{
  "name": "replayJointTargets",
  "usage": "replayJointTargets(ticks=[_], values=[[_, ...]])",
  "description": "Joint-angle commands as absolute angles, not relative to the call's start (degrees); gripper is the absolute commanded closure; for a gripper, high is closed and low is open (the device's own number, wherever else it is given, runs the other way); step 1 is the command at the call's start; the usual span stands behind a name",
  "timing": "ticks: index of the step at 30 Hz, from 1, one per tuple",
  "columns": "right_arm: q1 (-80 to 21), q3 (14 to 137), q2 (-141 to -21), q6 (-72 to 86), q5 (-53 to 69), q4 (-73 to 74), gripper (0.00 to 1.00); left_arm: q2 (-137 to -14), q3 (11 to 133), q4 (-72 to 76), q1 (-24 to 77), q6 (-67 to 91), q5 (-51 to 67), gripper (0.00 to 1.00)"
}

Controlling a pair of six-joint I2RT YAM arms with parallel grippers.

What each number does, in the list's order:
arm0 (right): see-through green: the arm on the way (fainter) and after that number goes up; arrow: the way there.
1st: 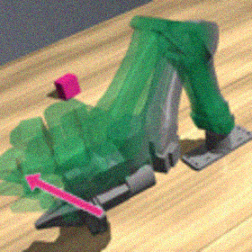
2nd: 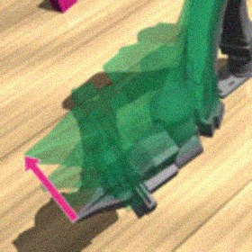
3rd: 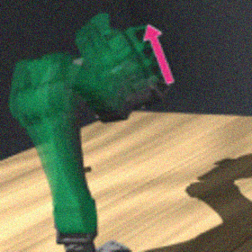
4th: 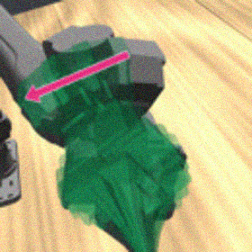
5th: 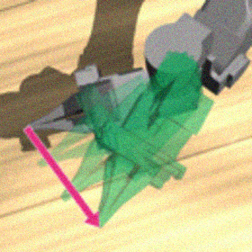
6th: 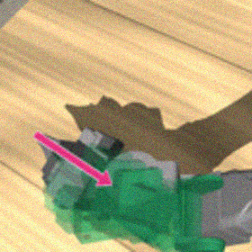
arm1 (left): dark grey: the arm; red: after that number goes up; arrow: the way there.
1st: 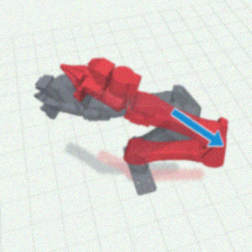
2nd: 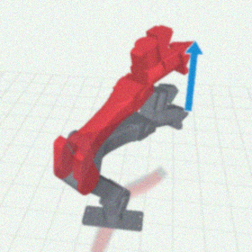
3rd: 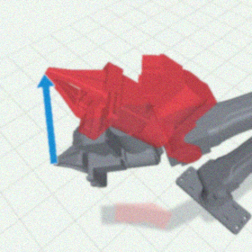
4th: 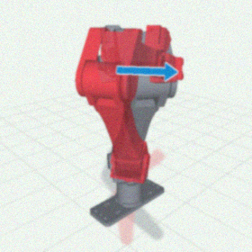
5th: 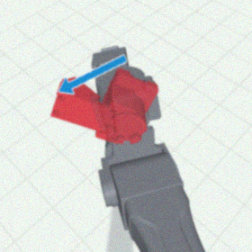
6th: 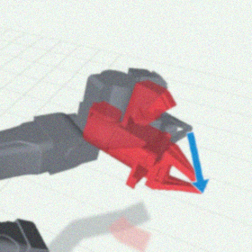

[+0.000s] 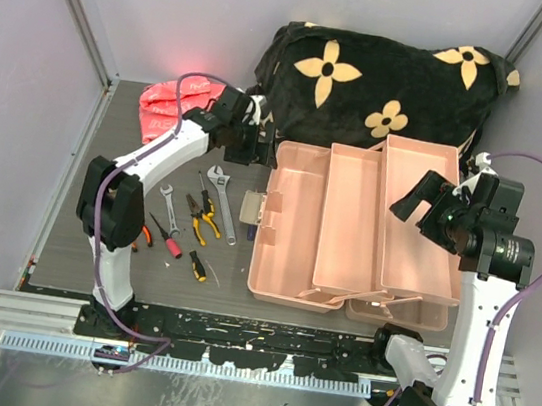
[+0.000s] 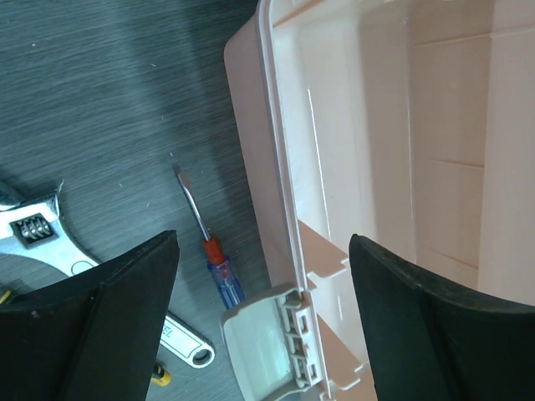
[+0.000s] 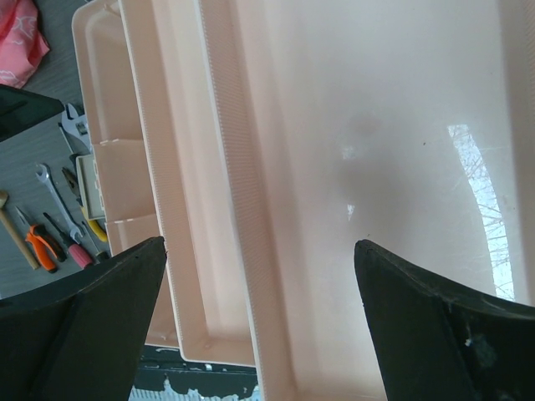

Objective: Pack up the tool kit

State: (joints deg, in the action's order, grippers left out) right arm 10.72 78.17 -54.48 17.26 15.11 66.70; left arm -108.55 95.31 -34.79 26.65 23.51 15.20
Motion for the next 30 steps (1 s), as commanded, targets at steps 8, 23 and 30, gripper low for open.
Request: replayJointTargets(ticks=[8,23,30], values=[[10.6,78.1,-51.6,16.8,13.7,66.7,0.0,-117.4,102.0,-33.8,29.8,24.9,16.6,0.17],[10.6,78.7,-50.8,17.7,12.1,68.5,0.0,-120.8,102.8,-35.4,32.8,25.7,2.9,0.75],[10.6,77.7,-51.0,17.9,12.1,67.7,0.0,-119.6,101.1,-36.2,32.7,27.7,0.2,0.93]])
